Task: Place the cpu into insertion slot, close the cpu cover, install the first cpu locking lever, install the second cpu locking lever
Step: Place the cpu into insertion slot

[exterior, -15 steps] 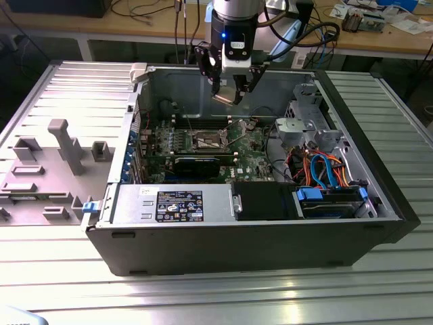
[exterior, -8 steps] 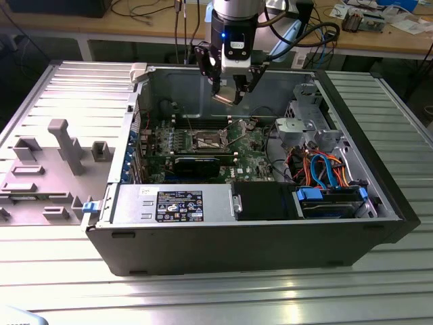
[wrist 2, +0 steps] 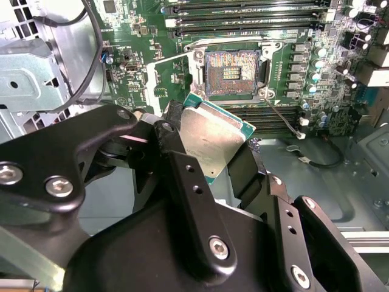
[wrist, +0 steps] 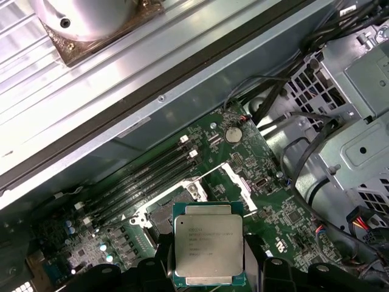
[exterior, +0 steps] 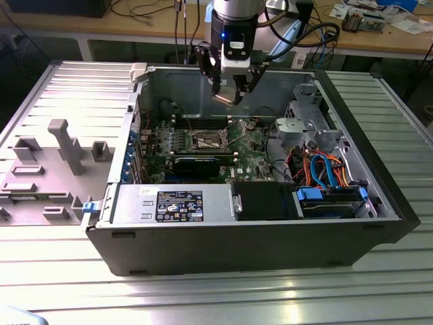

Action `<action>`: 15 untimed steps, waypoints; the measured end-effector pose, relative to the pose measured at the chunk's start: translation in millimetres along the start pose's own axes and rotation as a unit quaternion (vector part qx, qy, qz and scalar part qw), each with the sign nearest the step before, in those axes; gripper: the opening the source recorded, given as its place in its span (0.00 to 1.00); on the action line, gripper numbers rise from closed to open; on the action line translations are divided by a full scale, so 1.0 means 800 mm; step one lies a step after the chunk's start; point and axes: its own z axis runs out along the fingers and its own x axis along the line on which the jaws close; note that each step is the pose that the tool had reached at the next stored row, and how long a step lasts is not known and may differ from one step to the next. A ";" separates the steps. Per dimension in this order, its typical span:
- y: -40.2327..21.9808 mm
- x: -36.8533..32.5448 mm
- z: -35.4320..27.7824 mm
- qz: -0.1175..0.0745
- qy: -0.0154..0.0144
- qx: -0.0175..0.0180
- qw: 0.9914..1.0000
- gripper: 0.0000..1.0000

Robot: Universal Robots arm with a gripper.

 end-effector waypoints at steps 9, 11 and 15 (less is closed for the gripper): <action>0.0000 0.0000 0.0000 0.004 0.000 0.000 1.000 0.55; 0.0000 0.0000 0.0000 0.006 -0.001 0.000 1.000 0.55; 0.0000 0.0000 0.0000 0.008 -0.001 0.000 1.000 0.55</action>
